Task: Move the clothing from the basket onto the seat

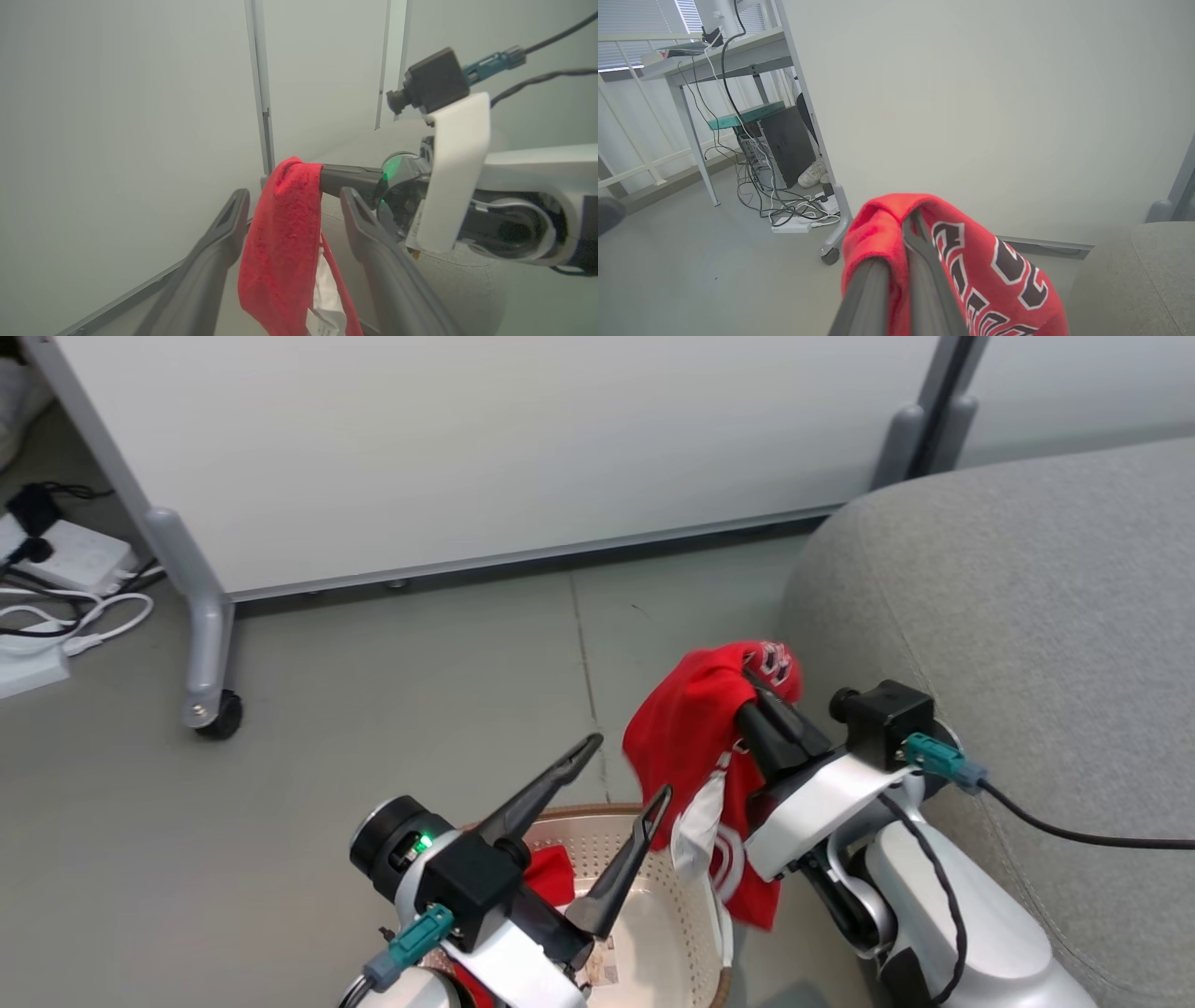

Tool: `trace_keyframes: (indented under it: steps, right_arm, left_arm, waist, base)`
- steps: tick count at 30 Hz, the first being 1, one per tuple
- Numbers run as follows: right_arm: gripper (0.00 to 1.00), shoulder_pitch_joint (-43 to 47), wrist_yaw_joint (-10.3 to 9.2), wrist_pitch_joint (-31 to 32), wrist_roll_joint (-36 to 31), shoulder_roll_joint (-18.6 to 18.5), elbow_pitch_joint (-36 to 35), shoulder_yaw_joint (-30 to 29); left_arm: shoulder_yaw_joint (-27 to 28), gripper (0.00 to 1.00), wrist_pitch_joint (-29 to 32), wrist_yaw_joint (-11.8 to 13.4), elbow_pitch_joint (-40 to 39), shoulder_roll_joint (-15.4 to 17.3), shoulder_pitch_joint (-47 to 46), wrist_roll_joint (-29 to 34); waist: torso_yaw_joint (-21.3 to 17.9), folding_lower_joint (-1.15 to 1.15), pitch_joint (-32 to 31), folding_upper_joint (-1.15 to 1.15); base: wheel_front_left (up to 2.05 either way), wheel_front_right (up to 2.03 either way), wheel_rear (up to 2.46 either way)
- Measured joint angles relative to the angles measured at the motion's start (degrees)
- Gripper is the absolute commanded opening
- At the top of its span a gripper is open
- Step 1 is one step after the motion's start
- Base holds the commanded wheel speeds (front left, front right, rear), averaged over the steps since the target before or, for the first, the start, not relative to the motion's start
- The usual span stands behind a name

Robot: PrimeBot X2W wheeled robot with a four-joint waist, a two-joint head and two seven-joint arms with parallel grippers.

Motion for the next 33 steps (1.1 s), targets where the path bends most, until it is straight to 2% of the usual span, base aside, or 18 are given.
trace_keyframes:
  steps: [7, 13, 22, 27, 33]
  right_arm:
    - [0.0, 0.37, 0.0, -0.01, -1.71, -0.23, -0.14, -4.59]
    - [0.0, 0.55, 0.0, -0.01, -2.33, -0.13, -1.0, -6.3]
    - [0.0, 1.18, 0.0, -0.01, -2.94, 0.16, -3.54, -9.89]
    - [0.0, 0.75, 0.0, -0.01, -3.65, 0.18, -5.45, -14.36]
    - [0.0, -4.39, 0.0, -0.01, -4.38, -0.81, -7.22, -21.79]
  left_arm:
    - [-2.92, 1.0, 1.66, -1.68, 2.42, 1.18, -0.02, 1.23]
    - [-2.93, 1.0, 1.89, -1.57, 3.02, 2.01, -0.47, 1.68]
    - [-2.71, 1.0, 2.47, -1.16, 2.41, 2.76, -1.98, 1.97]
    - [-2.65, 1.0, 3.52, -1.07, 0.88, 3.49, -3.24, 2.52]
    - [-1.14, 1.0, 4.92, -0.78, -1.32, 5.08, -5.58, 2.6]
  waist:
    - [-4.46, 0.0, 2.36, 0.0]
    - [-7.86, 0.0, 3.98, 0.0]
    - [-15.43, 0.0, 6.47, 0.0]
    - [-19.54, 0.0, 8.14, 0.0]
    - [-23.32, 0.0, 10.81, 0.0]
  base:
    - [0.0, 0.0, 0.0]
    - [0.0, 0.0, 0.0]
    - [0.0, 0.0, 0.0]
    - [0.0, 0.0, 0.0]
    - [0.0, 0.0, 0.0]
